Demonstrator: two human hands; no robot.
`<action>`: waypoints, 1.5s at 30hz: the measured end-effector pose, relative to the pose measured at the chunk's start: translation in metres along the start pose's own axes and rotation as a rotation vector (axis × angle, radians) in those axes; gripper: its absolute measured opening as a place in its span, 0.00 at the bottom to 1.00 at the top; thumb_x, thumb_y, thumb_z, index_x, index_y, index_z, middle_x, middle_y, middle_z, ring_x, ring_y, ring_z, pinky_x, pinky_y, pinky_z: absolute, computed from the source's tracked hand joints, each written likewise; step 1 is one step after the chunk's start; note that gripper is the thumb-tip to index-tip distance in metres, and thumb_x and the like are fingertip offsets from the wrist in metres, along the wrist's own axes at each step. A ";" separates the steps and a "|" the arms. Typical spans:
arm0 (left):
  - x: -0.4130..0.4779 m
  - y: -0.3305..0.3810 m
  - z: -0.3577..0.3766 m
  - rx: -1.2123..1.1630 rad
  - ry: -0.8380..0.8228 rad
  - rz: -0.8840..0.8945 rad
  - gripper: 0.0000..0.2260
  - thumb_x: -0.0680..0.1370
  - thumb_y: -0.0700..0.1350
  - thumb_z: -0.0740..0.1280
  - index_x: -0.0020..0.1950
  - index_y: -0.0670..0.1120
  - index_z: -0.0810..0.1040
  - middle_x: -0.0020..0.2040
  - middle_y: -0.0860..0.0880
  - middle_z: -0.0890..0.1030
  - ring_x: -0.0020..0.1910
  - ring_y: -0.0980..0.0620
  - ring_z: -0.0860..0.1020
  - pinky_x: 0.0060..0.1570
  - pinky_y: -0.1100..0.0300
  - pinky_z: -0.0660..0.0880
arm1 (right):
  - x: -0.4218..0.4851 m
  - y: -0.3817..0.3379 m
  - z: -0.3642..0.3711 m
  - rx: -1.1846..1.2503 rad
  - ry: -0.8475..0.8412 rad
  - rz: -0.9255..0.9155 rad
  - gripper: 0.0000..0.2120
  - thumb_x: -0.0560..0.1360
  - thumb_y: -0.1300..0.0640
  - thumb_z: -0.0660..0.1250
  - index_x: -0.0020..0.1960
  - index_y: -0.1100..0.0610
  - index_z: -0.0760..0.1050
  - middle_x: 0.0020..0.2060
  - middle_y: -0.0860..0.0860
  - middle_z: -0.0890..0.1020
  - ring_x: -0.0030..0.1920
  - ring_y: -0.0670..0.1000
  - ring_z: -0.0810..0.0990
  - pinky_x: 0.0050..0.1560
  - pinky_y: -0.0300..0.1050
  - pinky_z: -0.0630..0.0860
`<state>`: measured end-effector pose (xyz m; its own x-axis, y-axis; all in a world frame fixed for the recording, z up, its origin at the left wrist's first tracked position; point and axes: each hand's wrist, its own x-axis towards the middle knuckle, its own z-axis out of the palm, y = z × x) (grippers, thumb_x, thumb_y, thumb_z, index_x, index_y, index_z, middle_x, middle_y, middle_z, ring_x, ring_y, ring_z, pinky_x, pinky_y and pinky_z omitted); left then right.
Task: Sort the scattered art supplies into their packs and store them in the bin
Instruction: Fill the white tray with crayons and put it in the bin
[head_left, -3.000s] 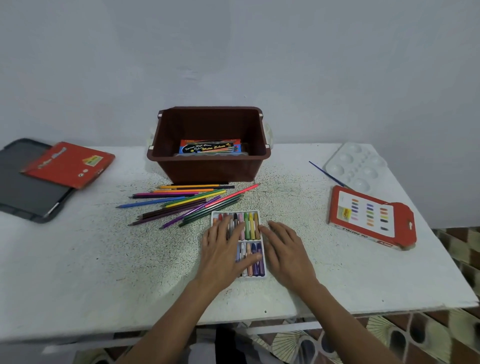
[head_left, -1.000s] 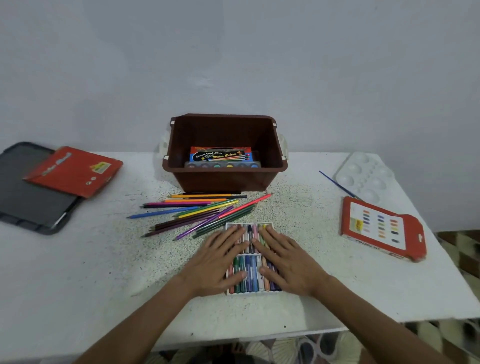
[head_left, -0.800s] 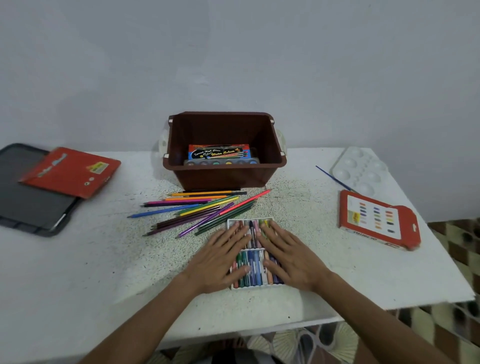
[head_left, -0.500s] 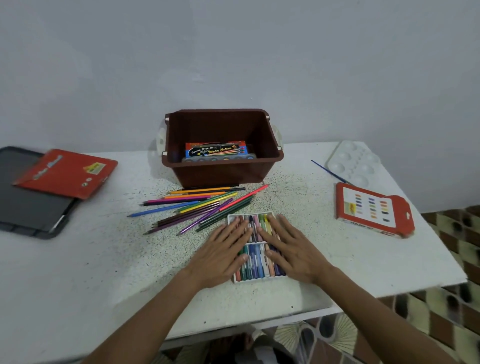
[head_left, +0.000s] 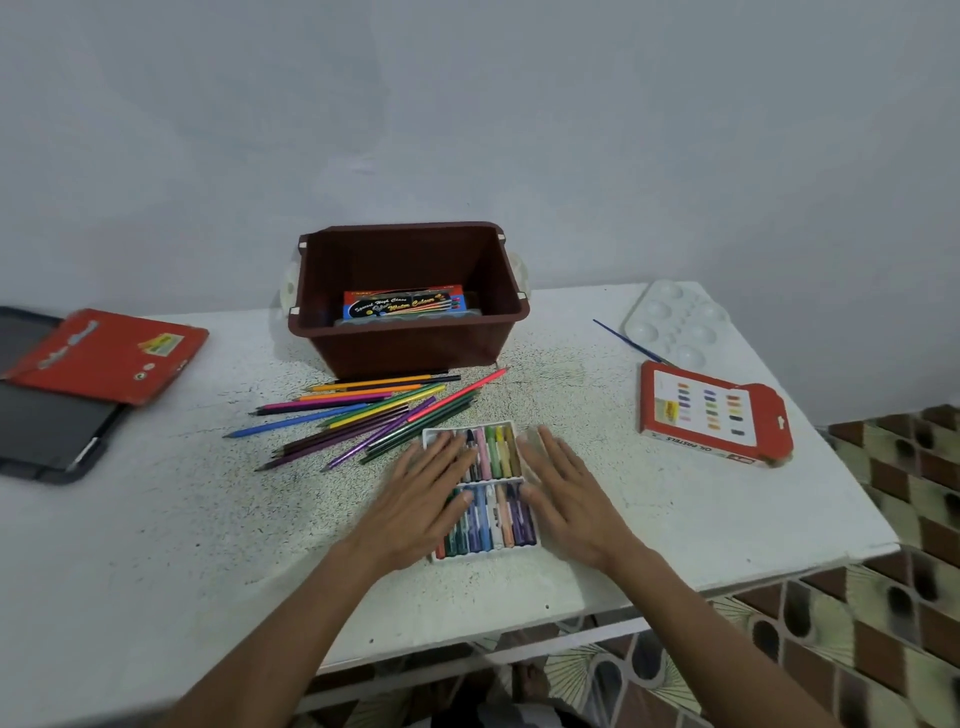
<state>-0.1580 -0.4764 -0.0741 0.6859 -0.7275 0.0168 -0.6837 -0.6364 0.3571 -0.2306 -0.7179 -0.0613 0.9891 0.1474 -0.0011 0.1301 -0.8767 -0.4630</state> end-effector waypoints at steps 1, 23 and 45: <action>0.006 0.008 0.001 -0.038 0.031 -0.012 0.27 0.83 0.63 0.39 0.80 0.55 0.44 0.80 0.56 0.42 0.78 0.60 0.38 0.76 0.54 0.35 | -0.004 0.005 -0.004 0.110 0.026 0.069 0.28 0.80 0.33 0.40 0.78 0.38 0.43 0.79 0.44 0.43 0.78 0.42 0.39 0.79 0.52 0.45; 0.239 0.207 0.043 -0.552 -0.013 -0.332 0.24 0.81 0.51 0.61 0.76 0.50 0.63 0.71 0.49 0.72 0.68 0.47 0.70 0.67 0.46 0.71 | -0.081 0.185 -0.164 0.340 0.405 0.757 0.23 0.81 0.53 0.62 0.75 0.54 0.65 0.71 0.53 0.72 0.69 0.56 0.71 0.67 0.54 0.68; 0.116 0.145 -0.025 -1.203 0.314 -0.792 0.17 0.81 0.42 0.65 0.70 0.47 0.74 0.51 0.47 0.84 0.39 0.51 0.85 0.33 0.61 0.80 | -0.065 0.075 -0.130 1.058 0.416 0.658 0.08 0.82 0.56 0.61 0.57 0.51 0.78 0.47 0.45 0.86 0.46 0.46 0.85 0.49 0.49 0.82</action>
<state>-0.1713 -0.6463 0.0028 0.9060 -0.1149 -0.4073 0.3932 -0.1276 0.9106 -0.2762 -0.8530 0.0191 0.8183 -0.4850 -0.3084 -0.3102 0.0791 -0.9474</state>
